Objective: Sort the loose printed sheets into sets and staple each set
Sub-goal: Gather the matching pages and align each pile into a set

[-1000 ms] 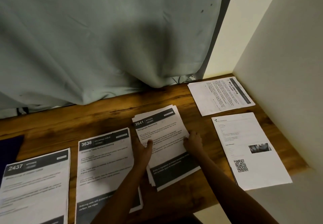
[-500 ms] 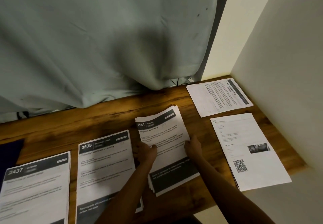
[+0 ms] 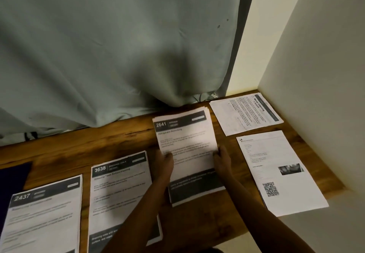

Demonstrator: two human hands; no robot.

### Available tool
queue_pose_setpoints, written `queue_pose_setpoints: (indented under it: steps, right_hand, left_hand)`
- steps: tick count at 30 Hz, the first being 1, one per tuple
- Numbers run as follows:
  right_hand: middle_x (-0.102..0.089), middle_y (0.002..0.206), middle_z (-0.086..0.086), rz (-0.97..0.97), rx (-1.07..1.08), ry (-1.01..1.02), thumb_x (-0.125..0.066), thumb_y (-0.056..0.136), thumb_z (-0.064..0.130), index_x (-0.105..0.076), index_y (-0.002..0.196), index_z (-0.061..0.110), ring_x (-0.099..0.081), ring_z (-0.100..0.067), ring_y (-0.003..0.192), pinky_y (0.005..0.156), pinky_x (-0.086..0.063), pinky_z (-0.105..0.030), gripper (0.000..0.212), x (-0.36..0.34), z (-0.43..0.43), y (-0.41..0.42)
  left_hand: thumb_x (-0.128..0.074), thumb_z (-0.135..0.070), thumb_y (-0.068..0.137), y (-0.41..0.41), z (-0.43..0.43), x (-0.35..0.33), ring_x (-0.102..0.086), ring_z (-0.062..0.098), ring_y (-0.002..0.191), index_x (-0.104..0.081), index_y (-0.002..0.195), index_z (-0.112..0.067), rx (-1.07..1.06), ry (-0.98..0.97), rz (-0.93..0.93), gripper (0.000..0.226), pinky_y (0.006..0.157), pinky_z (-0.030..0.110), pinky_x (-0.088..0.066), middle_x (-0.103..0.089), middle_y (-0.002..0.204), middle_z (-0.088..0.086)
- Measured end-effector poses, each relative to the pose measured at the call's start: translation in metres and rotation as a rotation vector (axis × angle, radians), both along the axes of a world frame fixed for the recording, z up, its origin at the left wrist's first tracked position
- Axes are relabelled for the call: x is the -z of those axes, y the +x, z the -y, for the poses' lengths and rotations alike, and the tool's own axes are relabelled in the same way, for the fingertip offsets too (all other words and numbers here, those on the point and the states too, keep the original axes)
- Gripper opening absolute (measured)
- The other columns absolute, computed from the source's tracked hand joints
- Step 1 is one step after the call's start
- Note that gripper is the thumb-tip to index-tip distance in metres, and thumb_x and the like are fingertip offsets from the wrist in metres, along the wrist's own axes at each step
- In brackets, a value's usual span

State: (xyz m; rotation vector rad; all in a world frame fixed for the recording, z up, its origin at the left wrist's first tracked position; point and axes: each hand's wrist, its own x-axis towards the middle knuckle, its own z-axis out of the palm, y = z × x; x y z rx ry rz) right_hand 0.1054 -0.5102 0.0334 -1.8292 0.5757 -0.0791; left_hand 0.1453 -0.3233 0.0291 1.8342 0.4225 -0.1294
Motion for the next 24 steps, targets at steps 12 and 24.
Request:
queue_pose_setpoints:
  steps: [12, 24]
  right_hand:
    - [-0.060, 0.108, 0.005, 0.432, 0.085, 0.221, -0.042, 0.098, 0.007, -0.042, 0.124, 0.012, -0.062, 0.000, 0.098, 0.077, -0.052, -0.017, 0.026, -0.053, 0.002, 0.001]
    - [-0.059, 0.098, 0.014, 0.403, 0.098, 0.158, -0.040, 0.100, 0.016, -0.050, 0.116, 0.017, -0.059, 0.003, 0.089, 0.069, -0.048, -0.008, 0.019, -0.048, 0.001, -0.009]
  left_hand:
    - [-0.043, -0.043, 0.095, -0.011, 0.010, -0.064, -0.057, -0.003, 0.096, -0.021, 0.132, -0.026, 0.054, 0.078, 0.603, 0.047, 0.074, 0.019, -0.053, -0.049, 0.116, -0.011]
    - [-0.028, -0.052, 0.095, -0.021, 0.012, -0.050, -0.065, 0.014, 0.082, -0.034, 0.105, -0.037, -0.029, 0.265, 0.591, 0.019, 0.067, 0.032, -0.057, -0.061, 0.096, 0.002]
